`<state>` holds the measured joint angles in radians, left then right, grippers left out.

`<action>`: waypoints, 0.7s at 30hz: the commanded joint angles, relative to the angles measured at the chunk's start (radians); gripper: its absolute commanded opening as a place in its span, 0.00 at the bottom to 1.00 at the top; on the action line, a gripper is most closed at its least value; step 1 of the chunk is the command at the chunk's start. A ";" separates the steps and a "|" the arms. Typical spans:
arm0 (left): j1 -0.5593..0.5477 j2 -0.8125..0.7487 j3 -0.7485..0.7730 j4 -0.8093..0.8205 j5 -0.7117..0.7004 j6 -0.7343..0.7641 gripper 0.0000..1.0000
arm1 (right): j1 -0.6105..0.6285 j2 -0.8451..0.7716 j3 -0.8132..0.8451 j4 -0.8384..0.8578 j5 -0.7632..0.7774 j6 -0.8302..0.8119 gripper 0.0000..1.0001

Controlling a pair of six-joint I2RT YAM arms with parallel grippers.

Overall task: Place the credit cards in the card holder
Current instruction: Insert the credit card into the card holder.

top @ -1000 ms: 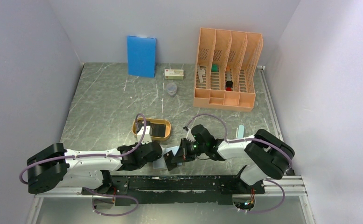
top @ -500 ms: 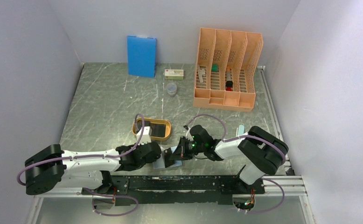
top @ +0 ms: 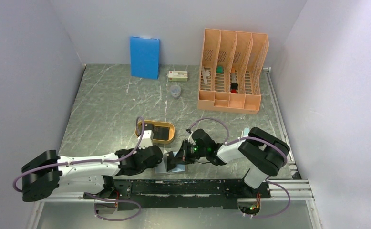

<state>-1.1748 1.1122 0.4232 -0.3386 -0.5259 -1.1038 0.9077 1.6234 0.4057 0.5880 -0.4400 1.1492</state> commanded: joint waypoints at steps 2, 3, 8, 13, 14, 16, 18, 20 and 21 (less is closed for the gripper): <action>0.001 -0.110 -0.003 -0.172 0.011 -0.021 0.16 | 0.012 0.029 0.017 -0.030 0.069 -0.018 0.00; 0.001 -0.127 -0.001 -0.191 0.004 -0.026 0.16 | 0.012 0.034 0.017 -0.024 0.067 -0.019 0.00; 0.001 -0.173 -0.011 -0.264 -0.020 -0.081 0.11 | 0.024 0.060 0.017 0.002 0.068 -0.005 0.00; 0.002 -0.106 -0.051 -0.218 0.015 -0.114 0.07 | 0.038 0.073 0.021 0.007 0.084 0.012 0.00; 0.001 -0.086 -0.055 -0.207 0.025 -0.115 0.07 | 0.040 0.072 0.021 0.006 0.090 0.017 0.00; 0.001 -0.054 -0.059 -0.186 0.043 -0.115 0.06 | 0.045 0.072 0.019 0.006 0.101 0.025 0.00; 0.001 -0.039 -0.069 -0.156 0.063 -0.108 0.06 | 0.049 0.071 0.016 0.006 0.115 0.037 0.00; 0.001 -0.041 -0.083 -0.123 0.082 -0.105 0.05 | 0.052 0.072 0.012 0.011 0.125 0.052 0.00; 0.001 -0.044 -0.090 -0.106 0.090 -0.102 0.05 | 0.056 0.071 0.010 0.016 0.132 0.061 0.00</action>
<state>-1.1748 1.0420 0.3882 -0.4801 -0.5224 -1.2007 0.9508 1.6707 0.4248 0.6346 -0.3828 1.1885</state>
